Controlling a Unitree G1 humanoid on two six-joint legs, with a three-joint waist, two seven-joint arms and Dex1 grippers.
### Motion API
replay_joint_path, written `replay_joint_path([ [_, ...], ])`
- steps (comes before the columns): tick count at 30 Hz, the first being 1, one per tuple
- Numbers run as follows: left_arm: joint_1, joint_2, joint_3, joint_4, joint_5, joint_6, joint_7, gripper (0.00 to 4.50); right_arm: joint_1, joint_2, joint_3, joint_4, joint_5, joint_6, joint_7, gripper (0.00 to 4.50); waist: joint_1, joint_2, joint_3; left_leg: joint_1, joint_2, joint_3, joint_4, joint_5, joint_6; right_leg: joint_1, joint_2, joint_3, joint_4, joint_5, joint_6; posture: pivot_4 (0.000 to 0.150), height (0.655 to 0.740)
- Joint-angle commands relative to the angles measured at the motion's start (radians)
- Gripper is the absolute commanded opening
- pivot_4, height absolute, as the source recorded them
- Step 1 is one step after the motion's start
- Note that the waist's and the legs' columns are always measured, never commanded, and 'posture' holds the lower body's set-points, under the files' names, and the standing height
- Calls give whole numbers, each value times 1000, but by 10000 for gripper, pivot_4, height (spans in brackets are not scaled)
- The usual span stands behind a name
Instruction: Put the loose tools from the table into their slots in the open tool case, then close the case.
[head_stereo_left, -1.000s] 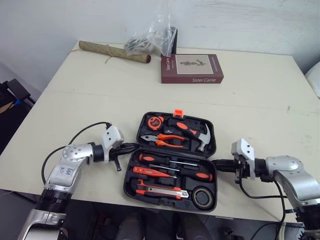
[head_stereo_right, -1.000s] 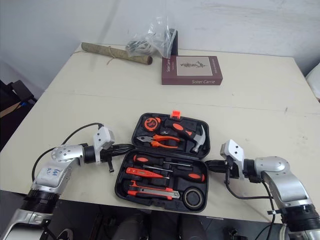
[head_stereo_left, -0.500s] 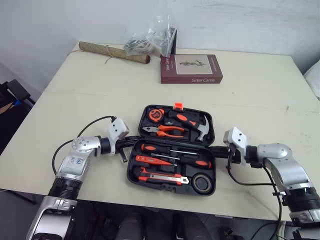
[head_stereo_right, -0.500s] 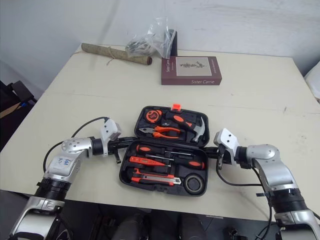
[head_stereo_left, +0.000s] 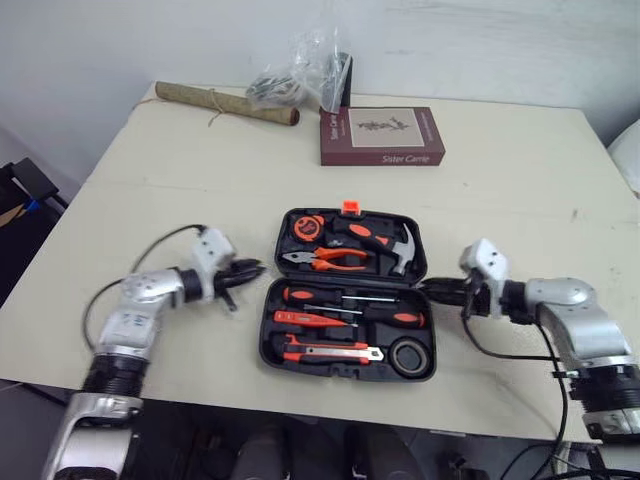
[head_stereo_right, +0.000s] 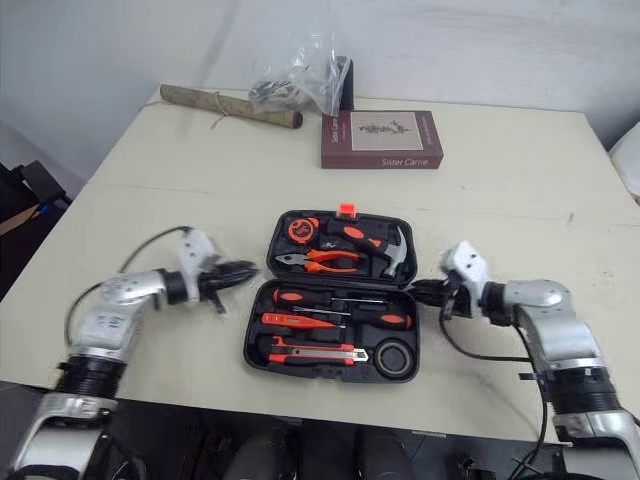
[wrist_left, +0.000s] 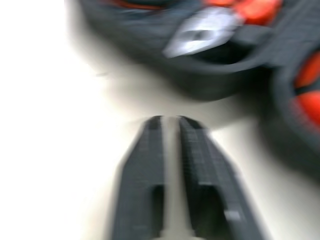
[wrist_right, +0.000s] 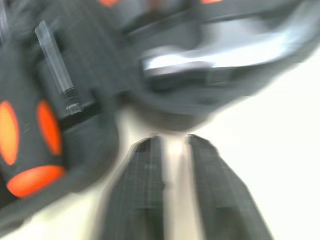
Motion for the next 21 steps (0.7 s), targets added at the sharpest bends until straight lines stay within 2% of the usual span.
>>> replay_joint_path([
  [1,-19,49,85,-193,-136,247,26,27362,-33,-69,-107,-150,147,359,-80,31074,2,0,0,0,0,0,0,0,0,0,0,0,0,0,0,1500,7400],
  [2,-29,57,90,-221,-155,304,38,31567,-46,-87,-112,-172,165,453,-108,35762,5,0,0,0,0,-1,1,0,0,1,0,0,0,0,0,1500,7400],
  [4,-96,81,72,-269,-221,537,70,40963,-179,-91,-135,-163,227,823,-189,44903,4,0,0,1,0,-2,1,0,0,4,-1,0,-2,0,0,1500,7400],
  [5,-122,88,64,-282,-241,622,84,44541,-235,-82,-147,-153,248,955,-218,45000,3,0,0,1,-1,-2,1,0,1,3,-1,0,-2,0,0,1500,7400],
  [7,-191,76,36,-267,-245,739,127,44541,-316,-54,-156,-121,277,1106,-270,45000,3,0,0,0,-2,-2,0,0,1,2,-2,0,-2,0,0,1500,7400],
  [10,-315,6,-3,-168,-191,863,255,44541,-362,-33,-92,-80,297,1132,-388,45000,7,0,0,0,-2,-3,-4,1,-1,1,-1,0,-1,0,0,1500,7400],
  [13,-374,-26,-77,-72,-131,845,287,44541,-418,30,-72,-9,322,1132,-491,45000,1,0,0,-5,-4,-1,-3,1,0,-5,-1,2,0,0,0,1500,7400],
  [19,-432,-86,-100,32,-124,842,290,44541,-472,121,-74,72,237,1132,-648,45000,1,0,0,-32,-2,1,11,3,0,-33,1,3,14,0,0,1500,7400],
  [21,-442,-102,-107,44,-124,846,291,44541,-482,132,-61,85,224,1132,-657,45000,2,-1,0,-32,-2,1,13,3,0,-32,0,3,16,0,0,1500,7400],
])
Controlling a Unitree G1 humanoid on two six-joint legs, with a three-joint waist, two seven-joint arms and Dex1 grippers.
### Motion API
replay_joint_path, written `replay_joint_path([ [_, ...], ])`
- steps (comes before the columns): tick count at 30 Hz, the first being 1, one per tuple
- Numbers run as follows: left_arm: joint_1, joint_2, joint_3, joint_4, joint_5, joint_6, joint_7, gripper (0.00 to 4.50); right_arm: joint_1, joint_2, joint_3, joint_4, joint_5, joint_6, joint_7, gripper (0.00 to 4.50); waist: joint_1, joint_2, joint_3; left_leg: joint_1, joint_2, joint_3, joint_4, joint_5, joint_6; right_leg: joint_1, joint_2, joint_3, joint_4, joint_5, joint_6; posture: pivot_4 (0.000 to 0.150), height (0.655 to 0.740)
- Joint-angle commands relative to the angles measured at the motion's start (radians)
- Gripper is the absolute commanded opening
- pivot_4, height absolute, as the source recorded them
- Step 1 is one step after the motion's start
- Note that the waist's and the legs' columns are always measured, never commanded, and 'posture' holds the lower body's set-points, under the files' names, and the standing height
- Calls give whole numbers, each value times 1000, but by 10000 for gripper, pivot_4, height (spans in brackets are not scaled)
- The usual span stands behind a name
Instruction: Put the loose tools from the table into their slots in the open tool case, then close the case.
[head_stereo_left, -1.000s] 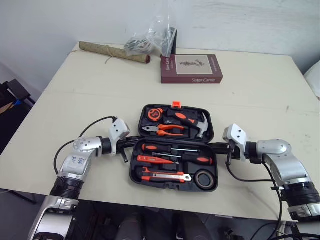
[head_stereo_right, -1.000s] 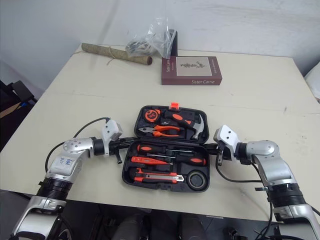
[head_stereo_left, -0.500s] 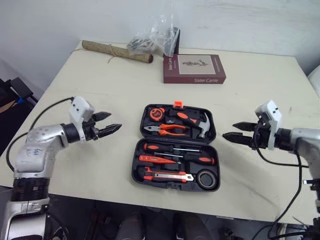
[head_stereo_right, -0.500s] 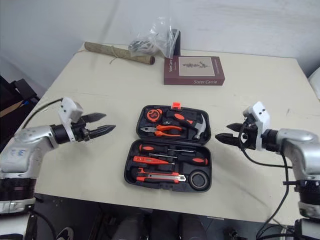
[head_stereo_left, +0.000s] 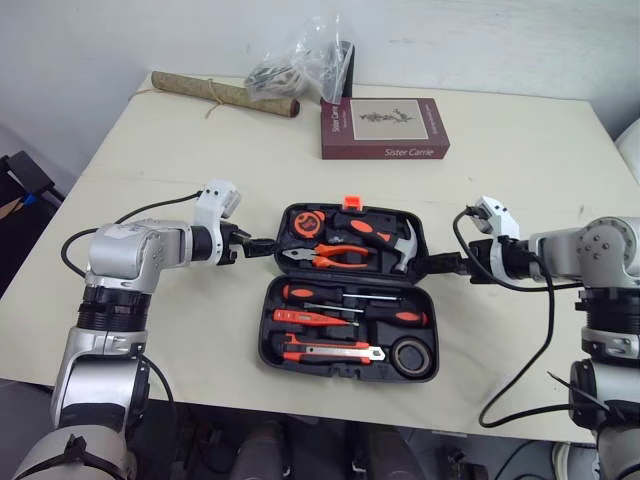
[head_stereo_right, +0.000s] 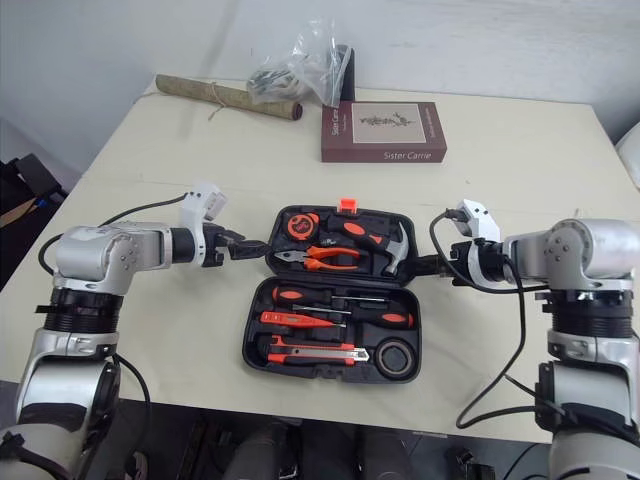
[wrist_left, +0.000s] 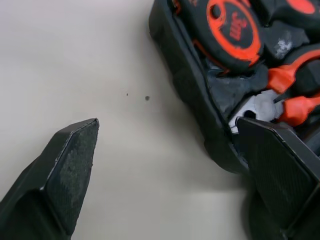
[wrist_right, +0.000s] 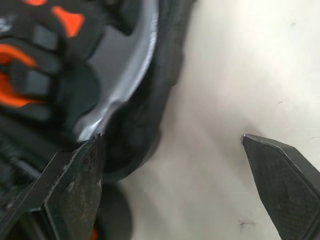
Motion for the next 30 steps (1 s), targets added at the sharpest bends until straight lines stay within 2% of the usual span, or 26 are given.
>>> replay_joint_path([
  [1,-40,-13,4,7,7,-6,1,44541,-28,12,-8,24,-32,4,-35,45000,0,0,0,0,0,0,1,0,1,0,0,0,0,0,0,1500,7400],
  [8,-53,-24,-48,43,53,-25,8,44541,-50,29,20,66,-79,0,-49,45000,0,0,0,0,-1,0,0,1,1,1,-1,1,0,0,0,1500,7400],
  [9,-54,-24,-55,45,58,-26,6,42144,-50,33,25,68,-82,-1,-50,42566,0,0,0,1,-1,0,1,1,1,1,-1,1,1,0,0,1500,7400],
  [11,-58,-26,-64,48,54,-12,-9,36070,-51,45,26,77,-87,2,-54,36416,0,-1,-1,1,-1,0,1,1,1,1,-1,1,1,0,0,1500,7400],
  [16,-69,-55,-68,77,63,-13,-14,13421,-52,99,-32,106,-113,4,-89,11298,0,-3,-2,3,-1,0,1,1,1,3,0,1,2,0,0,1500,7400],
  [19,-78,-78,-26,101,56,-19,5,1062,-52,135,-84,93,-121,4,-108,0,1,-6,-4,7,-1,0,1,1,1,7,-1,1,2,0,0,1500,7400],
  [22,-65,-95,28,80,28,-24,5,449,-25,176,-147,31,-100,-79,-102,0,0,-6,-4,8,-1,0,1,2,1,8,-2,1,2,0,0,1500,7400],
  [25,-22,-125,103,37,-7,-162,-23,449,52,212,-183,-91,-78,-295,-45,0,-4,-6,-4,8,-1,1,0,3,0,6,-1,2,2,0,0,1500,7400],
  [27,23,-119,101,17,28,-325,-48,449,119,247,-216,-186,-57,-433,-12,0,-3,-6,-4,7,-1,1,-1,3,-1,4,0,2,3,0,1,1500,7400],
  [30,94,-136,138,27,67,-678,-80,449,283,234,-149,-331,-99,-749,141,0,1,-3,-2,1,-1,1,-1,4,-1,-1,0,1,3,0,1,1500,7400],
])
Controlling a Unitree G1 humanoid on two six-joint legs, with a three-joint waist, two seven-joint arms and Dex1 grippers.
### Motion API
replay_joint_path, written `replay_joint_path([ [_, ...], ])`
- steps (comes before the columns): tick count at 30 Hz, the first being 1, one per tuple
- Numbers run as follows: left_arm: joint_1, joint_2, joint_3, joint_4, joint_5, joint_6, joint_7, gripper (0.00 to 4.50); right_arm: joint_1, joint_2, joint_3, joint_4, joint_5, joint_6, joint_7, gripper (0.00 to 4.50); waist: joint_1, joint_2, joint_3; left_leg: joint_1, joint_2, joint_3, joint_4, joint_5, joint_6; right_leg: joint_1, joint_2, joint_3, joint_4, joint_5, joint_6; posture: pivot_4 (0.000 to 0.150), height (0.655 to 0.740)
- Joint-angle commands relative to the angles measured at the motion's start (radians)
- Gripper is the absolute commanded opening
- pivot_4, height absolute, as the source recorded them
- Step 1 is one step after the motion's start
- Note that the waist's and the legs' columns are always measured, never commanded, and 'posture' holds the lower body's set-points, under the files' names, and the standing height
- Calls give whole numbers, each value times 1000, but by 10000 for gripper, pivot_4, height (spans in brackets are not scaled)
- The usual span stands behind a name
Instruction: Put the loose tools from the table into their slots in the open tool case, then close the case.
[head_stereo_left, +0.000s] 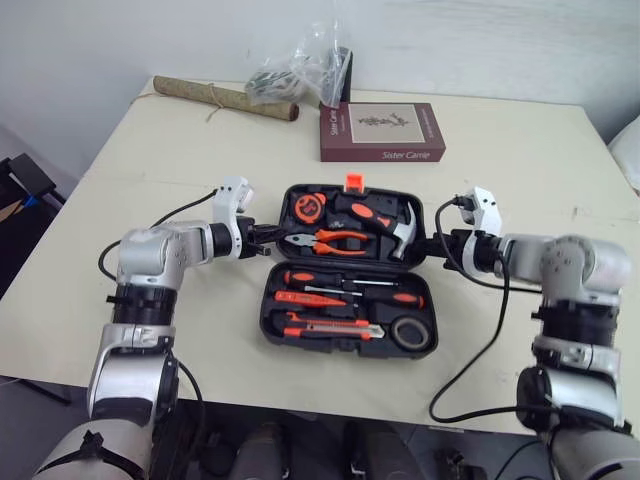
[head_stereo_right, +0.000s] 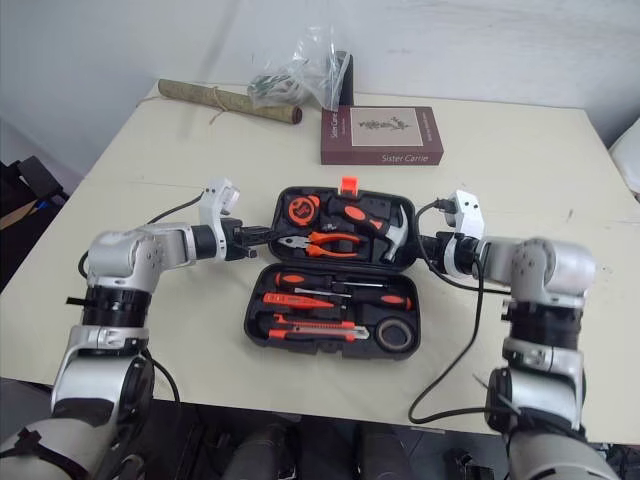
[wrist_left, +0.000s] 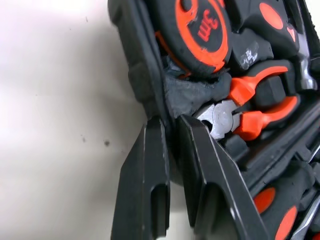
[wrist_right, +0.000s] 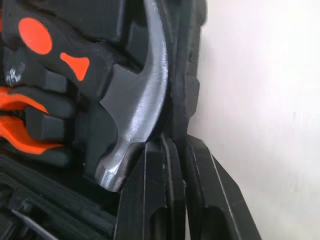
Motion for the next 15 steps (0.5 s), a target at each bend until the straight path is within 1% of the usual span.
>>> replay_joint_path([
  [1,39,-5,54,-27,41,-379,-45,449,116,-26,45,-189,-20,-388,201,0,2,0,0,-1,0,0,0,0,0,-1,0,0,0,0,0,1500,7400],
  [2,58,5,50,-13,69,-472,-45,449,160,-40,72,-206,-61,-482,221,0,3,0,0,-1,0,0,-1,0,0,-1,0,-1,-1,0,0,1500,7400],
  [5,102,13,44,4,119,-690,-61,449,245,-69,130,-222,-159,-685,238,0,1,0,0,-1,-1,1,0,0,1,-1,0,0,-1,0,1,1500,7400],
  [7,135,14,37,3,149,-833,-75,449,301,-98,168,-196,-248,-894,264,0,2,0,0,-1,0,1,0,0,1,0,0,0,-1,1,1,1500,7400],
  [8,161,26,20,5,181,-938,-94,449,336,-125,190,-160,-306,-1044,287,0,2,0,0,-1,0,1,0,0,1,0,0,0,-2,1,1,1500,7400],
  [9,177,34,6,10,204,-1013,-108,449,359,-143,204,-130,-343,-1152,303,0,2,0,0,-1,0,1,0,0,1,0,0,0,-2,1,1,1500,7400],
  [11,213,57,-26,27,256,-1161,-130,449,393,-182,230,-59,-408,-1322,311,0,2,0,0,-1,-1,1,-1,-1,1,0,0,-1,-3,1,1,1500,7400],
  [14,267,79,-31,60,308,-1318,-110,449,424,-217,236,68,-501,-1591,264,0,1,0,0,1,0,1,0,-1,2,2,-1,-1,-3,1,1,1500,7400],
  [15,291,96,-37,69,330,-1372,-110,449,431,-236,239,117,-559,-1682,223,0,1,0,0,3,0,1,0,-1,2,4,-1,-1,-4,1,1,1500,7400],
])
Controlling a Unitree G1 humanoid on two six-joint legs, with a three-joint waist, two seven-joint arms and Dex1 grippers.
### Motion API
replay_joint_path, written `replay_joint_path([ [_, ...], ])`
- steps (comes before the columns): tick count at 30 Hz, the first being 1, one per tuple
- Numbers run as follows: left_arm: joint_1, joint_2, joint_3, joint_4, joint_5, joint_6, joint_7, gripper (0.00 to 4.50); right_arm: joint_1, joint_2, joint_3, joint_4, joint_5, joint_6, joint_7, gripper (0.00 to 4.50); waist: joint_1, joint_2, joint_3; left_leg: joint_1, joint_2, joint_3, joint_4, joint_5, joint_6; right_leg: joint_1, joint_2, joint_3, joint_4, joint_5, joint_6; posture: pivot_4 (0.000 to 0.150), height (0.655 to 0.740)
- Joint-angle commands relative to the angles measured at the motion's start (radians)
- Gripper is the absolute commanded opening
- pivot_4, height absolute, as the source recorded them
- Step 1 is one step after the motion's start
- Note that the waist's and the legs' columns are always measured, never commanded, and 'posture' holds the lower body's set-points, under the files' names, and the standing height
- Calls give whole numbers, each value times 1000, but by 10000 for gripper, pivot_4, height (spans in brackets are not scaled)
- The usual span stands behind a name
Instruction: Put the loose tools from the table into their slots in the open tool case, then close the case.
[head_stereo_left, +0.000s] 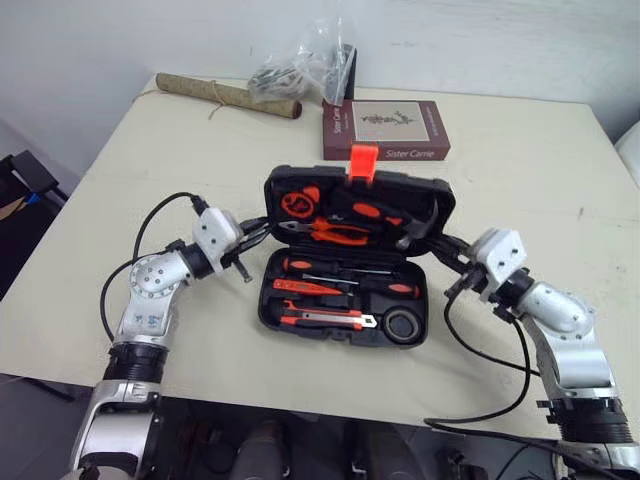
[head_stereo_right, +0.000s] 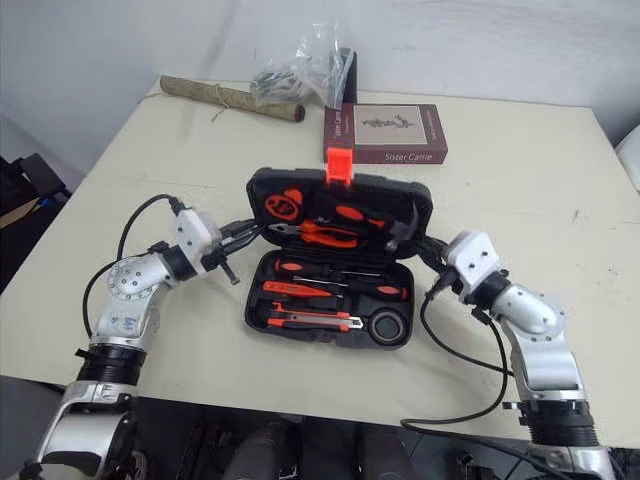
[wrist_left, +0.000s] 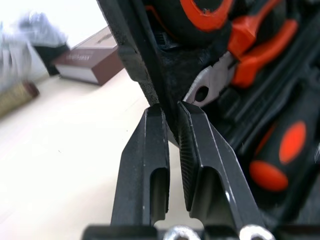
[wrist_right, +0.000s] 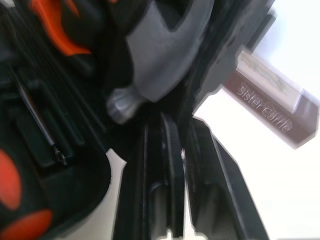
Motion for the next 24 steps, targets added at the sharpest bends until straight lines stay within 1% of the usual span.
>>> replay_joint_path([
  [1,41,52,5,17,68,-208,16,449,26,-73,16,119,-190,-321,-55,0,0,0,0,1,0,0,0,0,0,1,0,0,-1,0,0,1500,7400],
  [2,60,62,2,21,76,-241,14,4078,27,-80,9,146,-231,-386,-101,0,-1,0,0,1,0,0,0,0,0,1,0,0,-2,0,0,1500,7400],
  [3,90,77,9,15,86,-272,25,8766,34,-87,17,174,-236,-427,-105,6564,-1,0,0,3,0,0,0,0,0,2,-1,0,-2,0,0,1500,7400],
  [4,111,86,14,10,92,-293,36,10661,40,-91,25,195,-233,-455,-106,8364,-1,1,0,3,0,0,0,0,0,2,-1,0,-3,0,0,1500,7400],
  [5,152,110,34,-1,104,-316,53,14933,58,-104,33,216,-240,-486,-106,11688,-1,0,0,4,0,0,-1,0,0,3,-1,0,-2,0,0,1500,7400],
  [6,180,127,46,-9,112,-331,68,19574,72,-115,40,234,-246,-510,-107,17250,-2,0,0,5,0,0,-1,0,0,4,-1,0,-2,0,0,1500,7400],
  [7,234,157,81,-23,89,-316,70,23917,94,-139,34,255,-253,-537,-111,22508,-5,0,0,7,1,0,-3,0,0,6,0,0,-3,0,0,1500,7400],
  [9,335,211,147,-51,13,-228,58,24171,134,-179,0,279,-235,-555,-119,33541,-8,0,0,13,2,1,-6,-1,0,12,0,0,-8,0,0,1500,7400],
  [10,380,231,176,-66,-37,-184,38,24171,159,-197,-16,274,-197,-544,-107,36869,-8,0,0,16,2,-1,-7,-1,0,16,0,-1,-11,0,0,1500,7400],
  [11,406,241,190,-80,-69,-155,26,24171,174,-209,-23,269,-169,-535,-99,36869,-8,0,0,17,2,-1,-7,-1,0,17,0,-1,-11,0,-1,1500,7400],
  [13,439,264,226,-123,-145,-67,0,24171,252,-245,-51,212,-56,-477,-37,36869,-1,0,0,19,2,-1,-7,-1,1,19,-1,-1,-11,0,-1,1500,7400],
  [16,414,275,234,-184,-211,63,-17,24171,372,-285,-69,81,134,-321,79,36869,17,1,0,20,1,-4,-7,-2,2,22,-2,-2,-12,0,-1,1500,7400],
  [17,369,272,221,-191,-212,97,-14,21614,410,-299,-64,25,215,-240,132,34569,20,0,0,20,1,-4,-7,-2,2,23,-2,-2,-13,0,-1,1500,7400],
  [18,338,269,212,-196,-210,121,-11,18798,434,-308,-62,-14,268,-181,167,31982,24,0,0,21,1,-4,-7,-2,2,24,-2,-2,-13,0,-1,1500,7400],
  [19,273,255,186,-187,-210,162,-13,15570,468,-326,-52,-66,325,-113,218,28467,26,0,0,21,1,-4,-7,-2,2,25,-2,-2,-13,0,-1,1500,7400],
  [20,228,245,169,-181,-209,193,-17,11220,491,-338,-49,-105,361,-62,254,24018,27,0,0,22,1,-5,-7,-2,2,27,-2,-3,-14,0,-1,1500,7400],
  [22,106,200,106,-134,-194,267,-32,1677,541,-369,-27,-191,408,63,305,13346,28,1,0,27,1,-5,-8,-3,3,32,-2,-3,-15,0,-1,1500,7400],
  [23,58,179,79,-105,-179,290,-42,0,557,-380,-16,-228,413,109,322,8694,27,0,0,31,0,-5,-8,-4,3,35,-2,-4,-16,0,-1,1500,7400],
  [24,10,151,47,-73,-170,283,-70,0,573,-400,2,-267,414,165,342,3518,28,0,-1,31,0,-4,-8,-5,3,36,-1,-4,-16,0,-1,1500,7400],
])
